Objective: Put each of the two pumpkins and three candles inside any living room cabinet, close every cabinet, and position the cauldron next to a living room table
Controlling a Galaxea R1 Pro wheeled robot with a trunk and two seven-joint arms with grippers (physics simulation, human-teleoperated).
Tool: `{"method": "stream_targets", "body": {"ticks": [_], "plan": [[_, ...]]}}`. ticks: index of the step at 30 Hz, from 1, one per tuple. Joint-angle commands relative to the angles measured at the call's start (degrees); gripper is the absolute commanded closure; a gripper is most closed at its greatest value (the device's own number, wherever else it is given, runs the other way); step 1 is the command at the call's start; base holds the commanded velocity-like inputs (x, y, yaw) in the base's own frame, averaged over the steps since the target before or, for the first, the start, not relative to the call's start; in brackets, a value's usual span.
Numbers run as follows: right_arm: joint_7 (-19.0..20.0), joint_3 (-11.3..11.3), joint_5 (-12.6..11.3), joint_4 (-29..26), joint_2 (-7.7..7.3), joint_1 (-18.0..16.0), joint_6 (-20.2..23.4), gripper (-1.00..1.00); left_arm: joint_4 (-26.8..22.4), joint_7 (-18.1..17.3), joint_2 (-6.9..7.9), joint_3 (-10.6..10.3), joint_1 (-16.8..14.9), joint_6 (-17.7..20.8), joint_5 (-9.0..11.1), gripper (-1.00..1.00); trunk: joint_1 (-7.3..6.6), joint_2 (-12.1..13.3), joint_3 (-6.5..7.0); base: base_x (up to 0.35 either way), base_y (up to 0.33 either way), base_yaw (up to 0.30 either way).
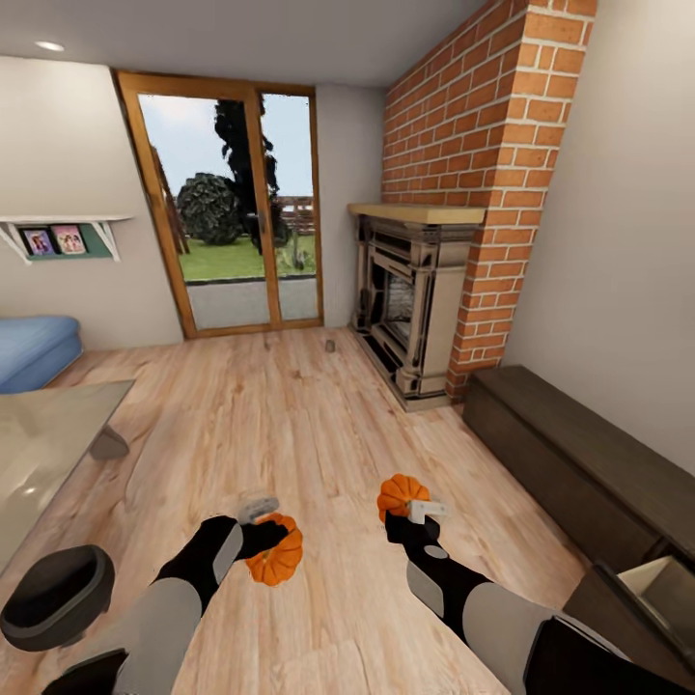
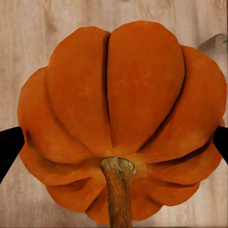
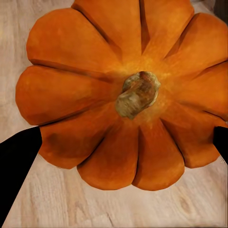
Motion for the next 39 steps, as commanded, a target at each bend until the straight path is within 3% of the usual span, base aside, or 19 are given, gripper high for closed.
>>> {"method": "stream_targets", "body": {"ticks": [1, 5, 15, 22, 39], "plan": [[-0.2, 0.6, -0.3, 0.0, 0.02, -0.1, -0.1, 1.0, 1.2, -0.1, 0.01, 0.4, 0.0, -1.2, 0.0, 1.0, 0.0, 0.0, -0.05, 0.0, 0.0, -0.261], [-0.2, 0.7, -0.3, 0.0, 0.07, -0.1, -0.2, 1.0, 4.0, 0.0, 0.02, 0.4, 0.0, -5.0, -0.1, 1.0, 0.0, 0.0, -0.05, 0.0, 0.0, -0.261], [-0.2, 0.7, -0.4, 0.0, 0.15, -0.1, -0.2, 1.0, 6.2, 0.0, -0.13, 0.3, 0.0, -6.0, 0.1, 1.0, 0.0, 0.0, -0.05, 0.0, 0.0, -0.252], [-0.2, 0.7, -0.4, 0.1, 0.19, -0.1, -0.2, 1.0, 8.2, 0.1, -0.46, 0.3, 0.0, -9.3, 0.0, 1.0, 0.0, 0.0, -0.05, 0.0, 0.0, -0.26], [-0.2, 0.8, -0.4, 0.1, 0.19, -0.1, -0.2, 1.0, 8.6, 0.0, -1.04, 0.4, 0.0, -9.6, 0.0, 1.0, 0.0, 0.0, -0.05, 0.0, 0.0, -0.262]]}}
